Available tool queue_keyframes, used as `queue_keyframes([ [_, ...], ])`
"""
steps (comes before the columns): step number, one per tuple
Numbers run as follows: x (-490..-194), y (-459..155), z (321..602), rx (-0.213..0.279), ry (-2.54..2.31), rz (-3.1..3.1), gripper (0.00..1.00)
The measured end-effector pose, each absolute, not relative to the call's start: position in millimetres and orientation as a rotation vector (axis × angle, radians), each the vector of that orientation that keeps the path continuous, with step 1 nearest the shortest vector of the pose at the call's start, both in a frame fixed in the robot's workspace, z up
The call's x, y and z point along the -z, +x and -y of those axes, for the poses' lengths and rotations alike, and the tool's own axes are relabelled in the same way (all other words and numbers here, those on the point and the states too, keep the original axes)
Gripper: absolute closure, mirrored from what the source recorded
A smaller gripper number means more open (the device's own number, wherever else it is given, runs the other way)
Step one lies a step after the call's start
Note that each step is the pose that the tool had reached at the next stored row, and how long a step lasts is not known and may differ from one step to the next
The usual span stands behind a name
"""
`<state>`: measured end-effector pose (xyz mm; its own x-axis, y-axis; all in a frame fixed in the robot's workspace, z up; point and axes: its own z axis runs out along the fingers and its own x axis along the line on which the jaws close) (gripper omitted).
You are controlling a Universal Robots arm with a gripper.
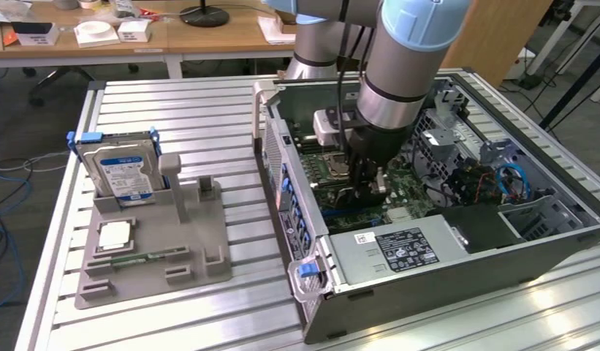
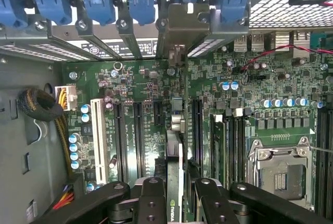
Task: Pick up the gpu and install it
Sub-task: 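Insert the gpu into the slot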
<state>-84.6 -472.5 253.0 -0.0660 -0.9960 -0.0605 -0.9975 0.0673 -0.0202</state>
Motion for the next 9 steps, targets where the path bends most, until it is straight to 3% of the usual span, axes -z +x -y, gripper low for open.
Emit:
queue_keyframes([
  [9, -248.8, -85.5, 472.3, -0.043, -2.106, -2.251, 0.74],
])
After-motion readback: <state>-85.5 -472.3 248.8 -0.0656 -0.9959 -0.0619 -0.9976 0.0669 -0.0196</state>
